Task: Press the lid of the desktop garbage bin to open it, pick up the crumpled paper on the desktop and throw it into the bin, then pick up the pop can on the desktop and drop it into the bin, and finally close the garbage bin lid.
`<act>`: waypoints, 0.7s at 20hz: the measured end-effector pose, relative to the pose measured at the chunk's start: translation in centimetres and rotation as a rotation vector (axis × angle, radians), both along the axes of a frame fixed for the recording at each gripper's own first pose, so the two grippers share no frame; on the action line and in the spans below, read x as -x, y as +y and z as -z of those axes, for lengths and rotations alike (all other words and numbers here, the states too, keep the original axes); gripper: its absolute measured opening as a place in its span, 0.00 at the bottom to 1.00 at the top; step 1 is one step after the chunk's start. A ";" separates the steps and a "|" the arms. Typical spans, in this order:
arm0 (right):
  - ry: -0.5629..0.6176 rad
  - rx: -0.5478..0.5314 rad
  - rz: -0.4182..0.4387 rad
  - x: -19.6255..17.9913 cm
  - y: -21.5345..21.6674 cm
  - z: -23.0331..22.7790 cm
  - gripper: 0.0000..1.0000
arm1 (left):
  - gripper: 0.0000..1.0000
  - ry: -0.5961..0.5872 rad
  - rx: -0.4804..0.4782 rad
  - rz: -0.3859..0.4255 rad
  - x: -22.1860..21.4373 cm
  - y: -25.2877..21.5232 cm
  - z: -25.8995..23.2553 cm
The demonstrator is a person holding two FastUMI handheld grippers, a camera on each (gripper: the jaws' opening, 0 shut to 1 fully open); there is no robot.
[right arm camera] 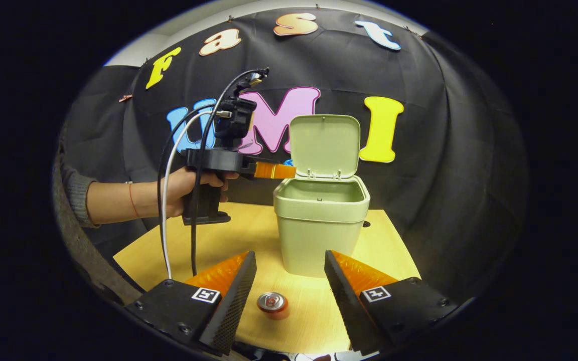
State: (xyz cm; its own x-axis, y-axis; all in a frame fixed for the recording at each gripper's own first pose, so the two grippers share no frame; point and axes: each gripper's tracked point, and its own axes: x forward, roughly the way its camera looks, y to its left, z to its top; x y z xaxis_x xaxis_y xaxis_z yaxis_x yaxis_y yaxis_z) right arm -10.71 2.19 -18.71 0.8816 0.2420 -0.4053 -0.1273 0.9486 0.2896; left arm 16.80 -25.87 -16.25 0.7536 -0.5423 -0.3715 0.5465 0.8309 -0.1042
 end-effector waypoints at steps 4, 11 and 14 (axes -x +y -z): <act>0.005 0.001 0.034 0.3 -1.1 0.2 0.87 | 0.41 0.013 -0.034 0.010 -0.6 -1.0 1.3; 0.016 -0.016 0.059 0.8 -1.7 0.7 0.88 | 0.49 0.033 -0.061 0.025 -1.0 -1.9 2.7; 0.022 -0.020 0.063 0.7 -1.7 0.9 0.88 | 0.51 0.039 -0.064 0.025 -1.1 -1.8 2.9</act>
